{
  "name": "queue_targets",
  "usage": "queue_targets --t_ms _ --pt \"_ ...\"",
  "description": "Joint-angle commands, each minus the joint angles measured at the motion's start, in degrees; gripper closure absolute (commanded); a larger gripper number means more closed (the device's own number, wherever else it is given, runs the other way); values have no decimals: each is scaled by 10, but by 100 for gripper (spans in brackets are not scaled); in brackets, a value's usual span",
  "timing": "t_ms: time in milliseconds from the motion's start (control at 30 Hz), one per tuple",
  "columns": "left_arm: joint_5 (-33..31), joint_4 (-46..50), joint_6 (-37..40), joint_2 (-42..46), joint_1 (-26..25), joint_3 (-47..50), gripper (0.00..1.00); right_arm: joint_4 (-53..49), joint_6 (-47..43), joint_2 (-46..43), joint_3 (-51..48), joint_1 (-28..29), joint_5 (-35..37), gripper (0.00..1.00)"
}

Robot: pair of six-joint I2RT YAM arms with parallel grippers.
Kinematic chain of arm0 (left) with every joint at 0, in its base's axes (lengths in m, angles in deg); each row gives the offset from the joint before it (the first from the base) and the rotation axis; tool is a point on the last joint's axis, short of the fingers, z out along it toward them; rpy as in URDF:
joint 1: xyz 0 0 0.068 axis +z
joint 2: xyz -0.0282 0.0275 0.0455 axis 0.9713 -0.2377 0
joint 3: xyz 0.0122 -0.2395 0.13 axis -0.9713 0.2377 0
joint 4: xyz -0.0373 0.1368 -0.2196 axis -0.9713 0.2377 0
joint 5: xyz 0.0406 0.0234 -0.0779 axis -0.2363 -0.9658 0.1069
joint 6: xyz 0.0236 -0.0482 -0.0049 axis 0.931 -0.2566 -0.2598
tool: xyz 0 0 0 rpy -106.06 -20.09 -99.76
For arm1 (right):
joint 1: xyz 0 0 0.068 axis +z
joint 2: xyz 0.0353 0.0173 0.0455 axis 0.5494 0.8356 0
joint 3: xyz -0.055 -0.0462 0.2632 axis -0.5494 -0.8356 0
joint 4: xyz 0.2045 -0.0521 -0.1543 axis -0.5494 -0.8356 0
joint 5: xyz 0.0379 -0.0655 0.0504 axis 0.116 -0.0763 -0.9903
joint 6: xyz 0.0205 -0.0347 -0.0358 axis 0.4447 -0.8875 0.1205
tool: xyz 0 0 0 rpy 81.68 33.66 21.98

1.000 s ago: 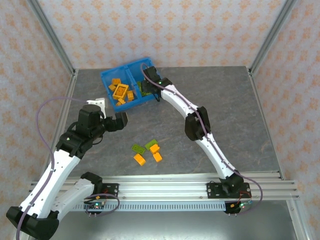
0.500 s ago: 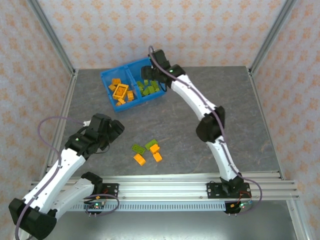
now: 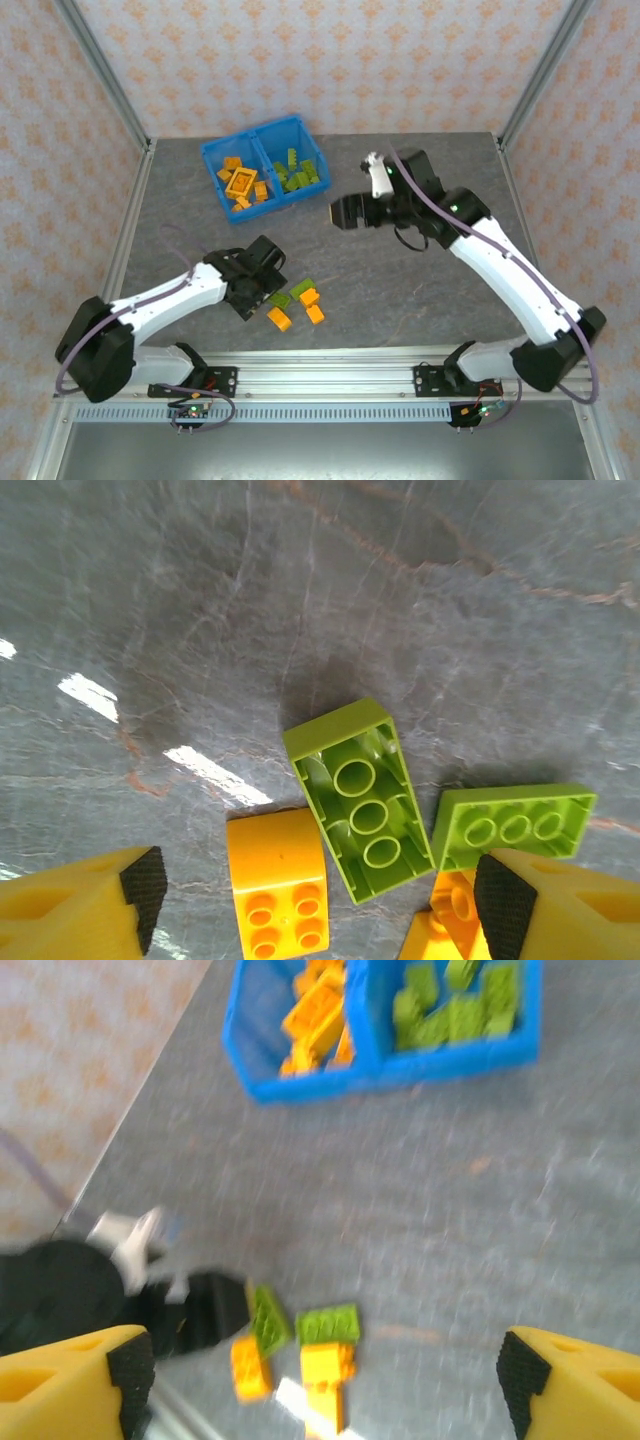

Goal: Sort the legos into containers by color

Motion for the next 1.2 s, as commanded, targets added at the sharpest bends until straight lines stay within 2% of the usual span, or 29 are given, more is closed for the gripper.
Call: queue_targets --t_ms 0,133,267,600,700,800,933,1067,1167 --pt "15 -23 -28 -36 -5 -4 21 -55 -9 -43 -37 3 -81 6" --pt "-4 -39 -32 -63 -5 -9 25 -70 6 -97 -85 4 -76 4" --pt "-22 -49 -46 -80 -6 -6 38 -69 12 -136 -109 4 -69 3" --pt "-30 -72 -54 -98 -6 14 58 -66 -3 -130 -100 5 -58 3" --pt "-27 -85 -49 -103 -5 18 69 -64 -2 -128 -97 4 -55 3" --pt "-26 -91 -32 -101 -4 12 84 -68 1 -128 -92 4 -57 3" --pt "-36 -46 13 -84 3 -42 95 -77 8 -133 -88 4 -66 3" --pt "-83 -7 69 -66 20 -149 96 -68 27 -147 -89 4 -23 4" --pt "-102 19 130 -106 60 -254 96 -31 53 -169 -104 4 26 4"
